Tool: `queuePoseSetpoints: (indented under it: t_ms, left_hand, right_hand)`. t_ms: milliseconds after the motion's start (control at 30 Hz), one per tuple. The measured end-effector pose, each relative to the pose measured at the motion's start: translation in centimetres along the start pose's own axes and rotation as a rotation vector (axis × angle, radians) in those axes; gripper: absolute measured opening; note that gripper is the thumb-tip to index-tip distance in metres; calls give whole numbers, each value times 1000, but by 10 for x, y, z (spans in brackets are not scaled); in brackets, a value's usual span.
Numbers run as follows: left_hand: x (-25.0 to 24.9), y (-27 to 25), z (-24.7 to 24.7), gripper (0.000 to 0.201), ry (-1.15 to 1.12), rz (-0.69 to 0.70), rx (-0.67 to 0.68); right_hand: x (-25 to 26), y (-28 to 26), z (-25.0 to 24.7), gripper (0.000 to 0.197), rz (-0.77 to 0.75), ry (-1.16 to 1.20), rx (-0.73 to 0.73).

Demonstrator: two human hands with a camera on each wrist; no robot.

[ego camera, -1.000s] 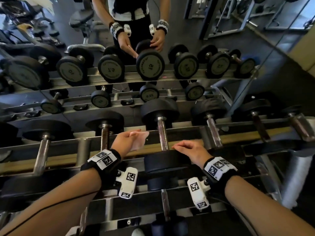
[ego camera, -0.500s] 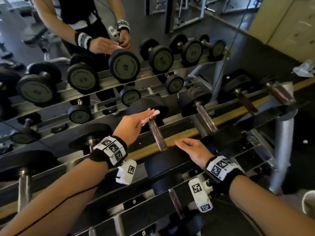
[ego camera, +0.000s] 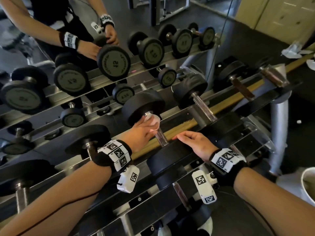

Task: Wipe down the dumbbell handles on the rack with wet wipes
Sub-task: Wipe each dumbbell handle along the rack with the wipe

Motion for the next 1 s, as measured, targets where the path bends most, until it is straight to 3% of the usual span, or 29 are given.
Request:
queuePoseSetpoints:
  t_ms: [200, 300, 400, 533, 667, 800, 867, 933, 1000]
  left_hand:
    - [-13, -15, 10, 49, -41, -14, 35]
    - [-21, -15, 4, 57, 118, 84, 120]
    - [-15, -7, -7, 65, 124, -9, 104]
    - [-15, -4, -8, 57, 94, -81, 67]
    - [-24, -11, 6, 48, 149, 67, 142]
    - [-16, -5, -8, 44, -68, -87, 148]
    - [-11, 0, -22, 41, -159, -136, 81]
    - [-9, 3, -32, 40, -209, -106, -14]
    - [-8, 1, -29, 42, -213, -102, 0]
  right_hand:
    - [5, -5, 2, 17, 5, 11, 28]
    - [6, -6, 1, 17, 9, 6, 32]
    - [5, -5, 1, 18, 16, 27, 38]
    - [5, -5, 1, 18, 33, 32, 46]
    - [5, -4, 0, 18, 45, 11, 44]
    - [4, -4, 1, 19, 40, 14, 41]
    - [4, -3, 1, 19, 41, 18, 44]
    - [5, -3, 1, 19, 46, 22, 50]
    - [5, -3, 1, 25, 46, 19, 55]
Point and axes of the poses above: each hand's wrist, its own y-axis towards the middle knuckle, its own z-axis out of the palm, x = y × z, the point moved 5 cm from there along y, towards the middle knuckle, and after that the axes turned 8 degrees about -y, right-handed, at the moved point
